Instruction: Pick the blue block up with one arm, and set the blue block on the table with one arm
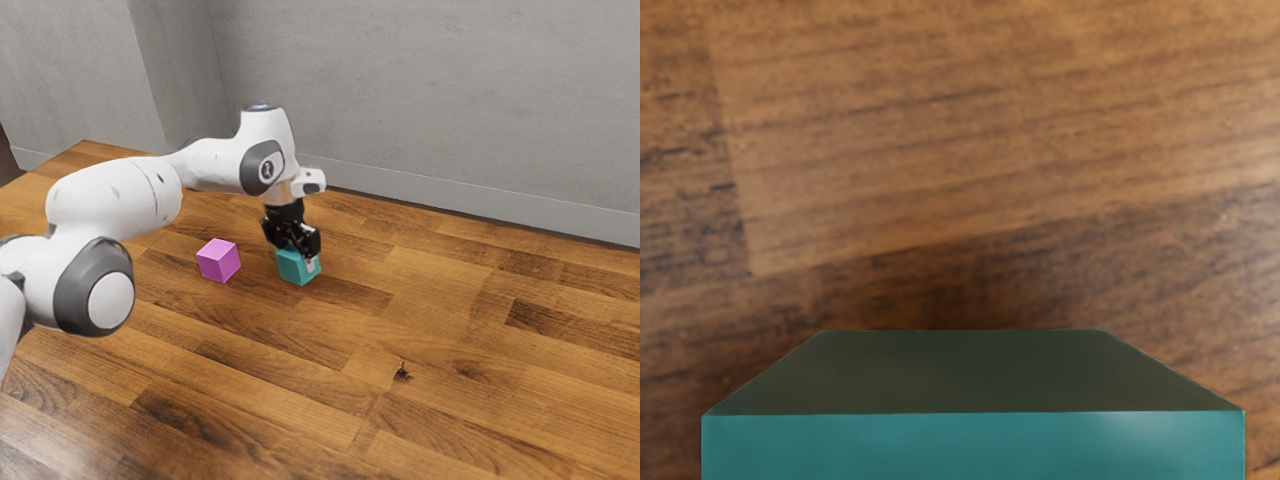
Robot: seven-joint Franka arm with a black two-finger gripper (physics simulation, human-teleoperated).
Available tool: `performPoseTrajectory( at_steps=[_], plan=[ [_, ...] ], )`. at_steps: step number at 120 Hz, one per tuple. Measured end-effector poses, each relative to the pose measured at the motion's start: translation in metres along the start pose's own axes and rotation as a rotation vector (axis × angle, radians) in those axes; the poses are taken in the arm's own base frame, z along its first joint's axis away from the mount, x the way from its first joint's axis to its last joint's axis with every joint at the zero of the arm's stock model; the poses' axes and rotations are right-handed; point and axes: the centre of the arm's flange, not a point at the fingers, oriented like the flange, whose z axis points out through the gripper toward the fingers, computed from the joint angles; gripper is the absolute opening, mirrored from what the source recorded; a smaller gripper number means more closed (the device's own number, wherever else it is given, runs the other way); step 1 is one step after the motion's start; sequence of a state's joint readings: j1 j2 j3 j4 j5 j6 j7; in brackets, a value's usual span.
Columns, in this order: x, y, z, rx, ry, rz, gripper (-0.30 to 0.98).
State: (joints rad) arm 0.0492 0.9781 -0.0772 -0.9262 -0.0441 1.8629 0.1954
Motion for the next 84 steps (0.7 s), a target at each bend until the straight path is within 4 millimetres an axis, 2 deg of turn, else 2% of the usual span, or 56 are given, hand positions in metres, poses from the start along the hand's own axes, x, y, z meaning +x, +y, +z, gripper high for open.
performPoseTrajectory(
  at_steps=[17, 41, 45, 54, 63, 70, 84],
  plan=[
    [0.002, 0.002, 0.008, -0.001, 0.007, -0.012, 0.37],
    [0.003, 0.002, 0.005, -0.006, 0.019, -0.028, 0.55],
    [0.003, 0.003, -0.015, 0.000, 0.036, -0.028, 0.57],
    [-0.003, 0.008, -0.082, 0.022, 0.089, -0.026, 0.61],
    [-0.013, 0.014, -0.130, 0.036, 0.120, -0.026, 0.63],
    [-0.019, 0.017, -0.142, 0.039, 0.108, -0.027, 0.64],
    [-0.024, 0.020, -0.147, 0.041, 0.085, -0.036, 0.66]
  ],
)
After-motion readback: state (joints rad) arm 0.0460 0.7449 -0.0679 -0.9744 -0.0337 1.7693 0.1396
